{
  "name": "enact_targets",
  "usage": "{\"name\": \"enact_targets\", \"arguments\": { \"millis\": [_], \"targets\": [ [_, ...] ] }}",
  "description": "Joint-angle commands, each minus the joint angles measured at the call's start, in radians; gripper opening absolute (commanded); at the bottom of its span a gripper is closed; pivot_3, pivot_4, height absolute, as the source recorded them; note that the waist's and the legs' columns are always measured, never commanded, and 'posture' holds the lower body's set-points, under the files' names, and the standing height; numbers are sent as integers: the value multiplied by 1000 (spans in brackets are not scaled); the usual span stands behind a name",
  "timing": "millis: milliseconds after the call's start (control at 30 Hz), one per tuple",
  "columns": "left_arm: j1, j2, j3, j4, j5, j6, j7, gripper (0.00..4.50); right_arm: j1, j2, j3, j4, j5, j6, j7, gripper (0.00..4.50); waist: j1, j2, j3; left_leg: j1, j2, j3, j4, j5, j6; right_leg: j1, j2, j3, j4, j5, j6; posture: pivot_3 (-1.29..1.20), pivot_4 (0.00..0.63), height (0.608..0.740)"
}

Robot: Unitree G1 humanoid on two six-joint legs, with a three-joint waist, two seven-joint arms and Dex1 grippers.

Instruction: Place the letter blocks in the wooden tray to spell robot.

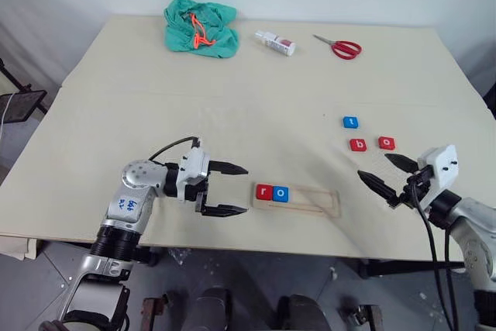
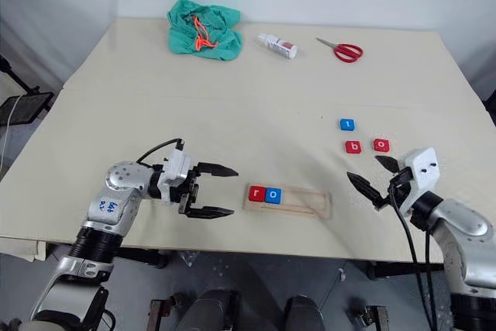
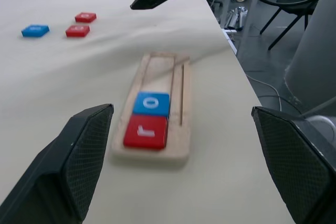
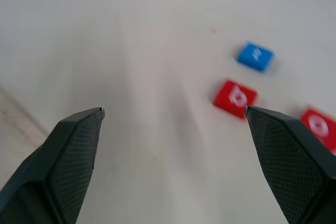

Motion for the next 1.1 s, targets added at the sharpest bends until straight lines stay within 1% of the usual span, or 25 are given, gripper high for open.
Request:
{"name": "enact_targets", "arguments": {
  "millis": [33, 200, 333, 433, 900, 1100],
  "targets": [
    [-15, -7, 25, 52, -15, -83, -25, 4470, 21, 20, -37, -80, -4, 15, -82, 4500, 0, 0, 0, 0, 0, 0, 0, 0, 0, 0, 0, 1, 0, 0, 0, 0, 150, 740],
    [-41, 13, 32, 161, -1, -152, -62, 4470, 99, 79, -34, -171, 9, 27, -148, 4500, 0, 0, 0, 1, 0, 0, -1, 0, 0, 0, 0, 0, 1, 0, 0, 0, 150, 740],
    [-53, 13, 52, 220, -13, -229, -89, 4470, 122, 90, -34, -206, 16, 41, -163, 4500, -2, 0, 0, 2, 0, 0, -1, 0, 0, 0, 0, 2, 1, 0, 0, 0, 150, 740],
    [-53, 10, 71, 241, -28, -245, -95, 4470, 128, 94, -31, -221, 25, 51, -172, 4500, -3, 0, 0, 3, 0, 0, -1, 0, 0, 0, 0, 2, 1, 0, 0, 0, 150, 740],
    [-52, 15, 92, 261, -21, -257, -106, 4470, 125, 89, -30, -229, 38, 75, -179, 4500, -3, 0, 0, 3, 0, 0, -2, 0, 0, 0, 0, 2, 1, 0, 0, 0, 150, 740],
    [-50, 13, 95, 259, -19, -258, -100, 4470, 83, 97, -25, -221, 36, 111, -225, 4500, -3, 0, 0, 3, 0, 0, -2, 0, 0, 0, 0, 2, 1, 0, 0, 0, 150, 740]
  ]
}}
